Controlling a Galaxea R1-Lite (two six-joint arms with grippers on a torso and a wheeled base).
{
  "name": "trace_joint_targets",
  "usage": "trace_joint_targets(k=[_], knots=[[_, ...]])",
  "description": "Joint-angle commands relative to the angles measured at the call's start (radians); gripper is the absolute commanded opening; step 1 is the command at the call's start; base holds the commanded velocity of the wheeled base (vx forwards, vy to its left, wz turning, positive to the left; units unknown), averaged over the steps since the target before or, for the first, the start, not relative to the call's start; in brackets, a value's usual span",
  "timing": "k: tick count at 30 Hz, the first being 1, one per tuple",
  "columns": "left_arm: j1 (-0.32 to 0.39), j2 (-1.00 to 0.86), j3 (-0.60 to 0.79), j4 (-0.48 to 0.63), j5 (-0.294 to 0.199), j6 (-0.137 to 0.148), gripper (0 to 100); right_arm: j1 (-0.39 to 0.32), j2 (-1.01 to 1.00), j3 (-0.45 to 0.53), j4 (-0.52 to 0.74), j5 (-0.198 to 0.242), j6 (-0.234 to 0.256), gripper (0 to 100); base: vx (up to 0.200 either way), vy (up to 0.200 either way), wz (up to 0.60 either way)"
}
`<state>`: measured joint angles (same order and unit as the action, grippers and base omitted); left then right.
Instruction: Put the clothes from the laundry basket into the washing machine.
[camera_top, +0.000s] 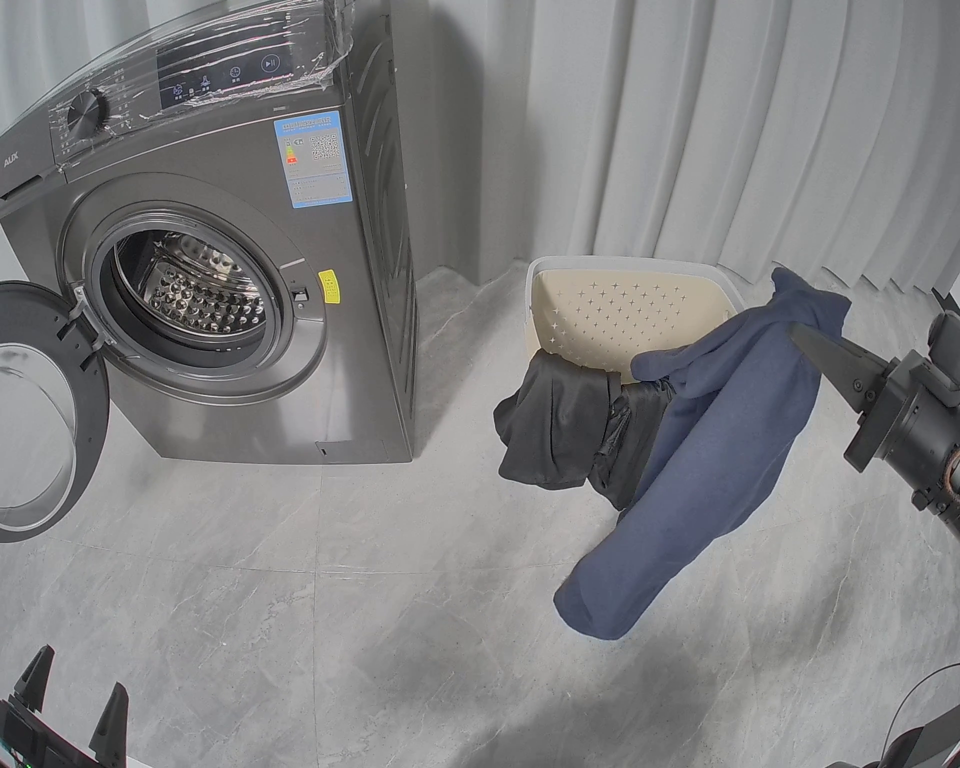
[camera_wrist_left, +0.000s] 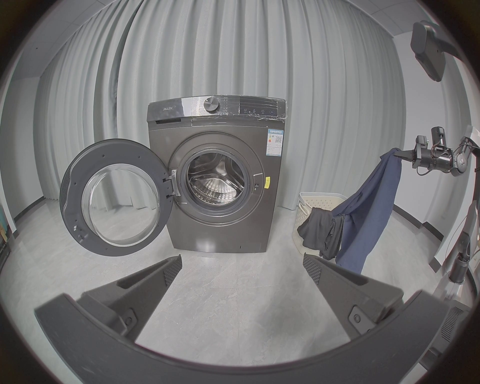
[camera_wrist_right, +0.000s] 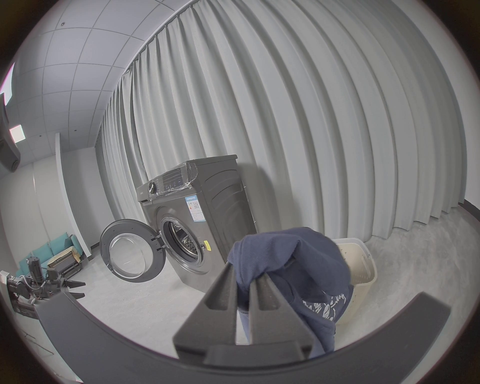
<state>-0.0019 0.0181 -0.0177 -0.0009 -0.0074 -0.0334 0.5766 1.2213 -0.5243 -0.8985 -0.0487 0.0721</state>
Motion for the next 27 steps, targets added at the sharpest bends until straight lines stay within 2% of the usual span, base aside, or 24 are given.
trace_joint_targets(k=[1, 18, 22, 27], knots=[[0.0, -0.012, 0.018, -0.001, 0.0, 0.0, 100, 0.0, 0.001, 0.001, 0.0, 0.0, 0.0, 0, 0.0, 0.2, 0.0], [0.0, -0.012, 0.018, -0.001, 0.0, 0.0, 100, 0.008, 0.0, 0.003, 0.0, 0.001, -0.002, 0, 0.0, 0.2, 0.0], [0.0, -0.012, 0.018, -0.001, 0.0, 0.0, 100, 0.009, 0.0, 0.003, 0.0, 0.021, 0.0, 0, 0.0, 0.2, 0.0], [0.0, -0.012, 0.018, -0.001, 0.0, 0.0, 100, 0.009, 0.0, 0.006, -0.005, 0.023, -0.002, 0, 0.0, 0.2, 0.0]])
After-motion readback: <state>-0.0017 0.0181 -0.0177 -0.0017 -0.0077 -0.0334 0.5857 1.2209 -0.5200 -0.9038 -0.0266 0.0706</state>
